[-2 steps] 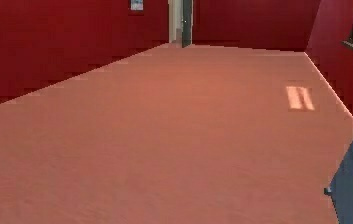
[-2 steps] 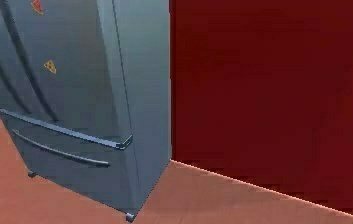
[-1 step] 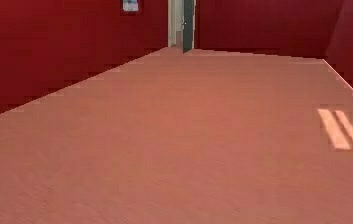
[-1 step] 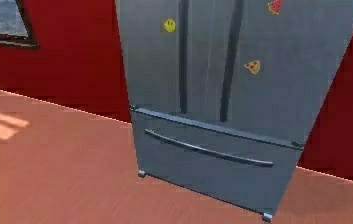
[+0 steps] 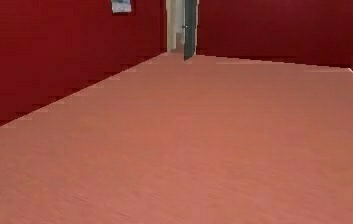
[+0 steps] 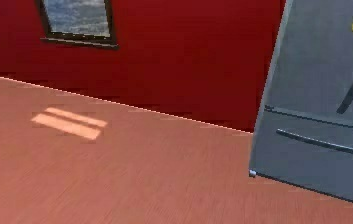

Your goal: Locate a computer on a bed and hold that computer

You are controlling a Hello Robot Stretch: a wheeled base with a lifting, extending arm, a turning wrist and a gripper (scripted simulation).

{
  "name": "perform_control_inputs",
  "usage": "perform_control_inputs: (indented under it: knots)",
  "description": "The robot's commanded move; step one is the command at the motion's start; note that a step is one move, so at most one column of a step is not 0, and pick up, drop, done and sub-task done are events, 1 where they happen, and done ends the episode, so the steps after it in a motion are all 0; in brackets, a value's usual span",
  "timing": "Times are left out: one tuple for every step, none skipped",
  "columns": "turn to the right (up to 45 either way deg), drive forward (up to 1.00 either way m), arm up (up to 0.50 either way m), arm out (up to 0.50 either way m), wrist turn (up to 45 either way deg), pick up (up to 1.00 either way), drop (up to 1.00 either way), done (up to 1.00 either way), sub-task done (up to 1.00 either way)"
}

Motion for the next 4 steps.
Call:
perform_control_inputs:
  knots:
    - [0.0, 1.00, 0.00, 0.00, 0.0, 0.00, 0.00, 0.00, 0.00]
    - [-3.0, 0.00, 0.00, 0.00, 0.0, 0.00, 0.00, 0.00, 0.00]
    - [0.0, 1.00, 0.00, 0.00, 0.0, 0.00, 0.00, 0.00, 0.00]
    - [0.0, 1.00, 0.00, 0.00, 0.0, 0.00, 0.00, 0.00, 0.00]
